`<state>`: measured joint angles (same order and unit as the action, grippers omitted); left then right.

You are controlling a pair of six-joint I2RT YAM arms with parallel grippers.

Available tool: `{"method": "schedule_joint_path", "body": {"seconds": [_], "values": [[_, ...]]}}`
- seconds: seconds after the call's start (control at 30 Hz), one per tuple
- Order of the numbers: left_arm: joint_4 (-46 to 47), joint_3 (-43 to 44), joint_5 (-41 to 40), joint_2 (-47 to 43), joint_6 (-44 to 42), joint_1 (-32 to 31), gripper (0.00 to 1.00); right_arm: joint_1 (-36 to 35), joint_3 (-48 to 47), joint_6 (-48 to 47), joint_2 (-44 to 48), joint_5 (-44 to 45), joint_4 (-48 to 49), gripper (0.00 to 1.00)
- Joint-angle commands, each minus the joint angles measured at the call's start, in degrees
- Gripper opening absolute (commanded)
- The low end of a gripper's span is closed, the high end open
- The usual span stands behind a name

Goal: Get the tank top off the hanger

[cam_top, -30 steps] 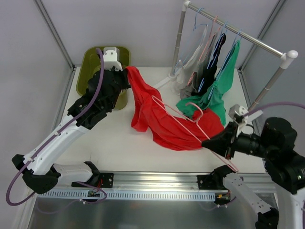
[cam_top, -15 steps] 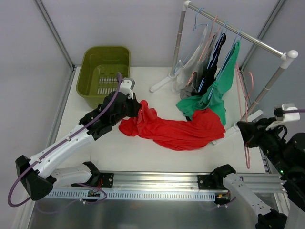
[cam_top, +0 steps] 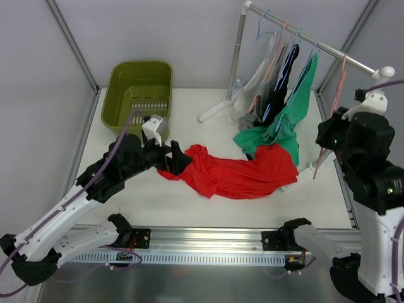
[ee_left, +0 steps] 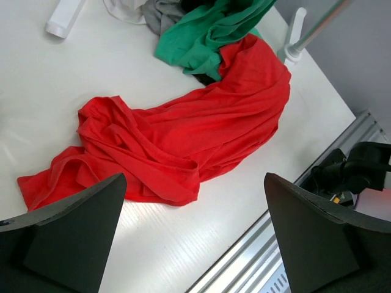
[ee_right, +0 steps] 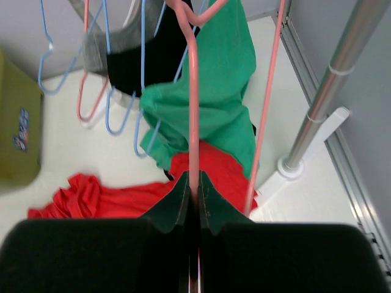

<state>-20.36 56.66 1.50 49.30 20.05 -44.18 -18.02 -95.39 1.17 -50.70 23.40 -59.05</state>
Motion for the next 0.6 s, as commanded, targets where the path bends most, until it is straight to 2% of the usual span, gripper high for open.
{"method": "schedule_joint_path", "body": {"seconds": [0.0, 0.13, 0.3, 0.47, 0.57], "values": [[-5.2, 2.7, 1.1, -4.8, -1.7, 0.1, 0.99, 6.8, -4.9, 4.9, -5.1, -8.5, 9.6, 0.00], [-11.7, 3.0, -0.1, -9.4, -1.9, 0.1, 0.99, 12.1, -5.7, 10.2, -10.2, -13.4, 14.5, 0.00], [-15.2, 2.8, -2.6, -15.2, -3.6, 0.1, 0.99, 16.8, -4.2, 11.9, -14.2, -16.8, 22.6, 0.00], [-16.3, 1.8, -2.7, -15.6, -4.7, 0.1, 0.99, 22.8, -4.6, 13.0, -18.8, -20.6, 24.3, 0.00], [-16.3, 1.1, 1.4, -14.0, -5.6, 0.1, 0.99, 25.9, -2.8, 13.9, -20.2, -22.8, 25.2, 0.00]]}}
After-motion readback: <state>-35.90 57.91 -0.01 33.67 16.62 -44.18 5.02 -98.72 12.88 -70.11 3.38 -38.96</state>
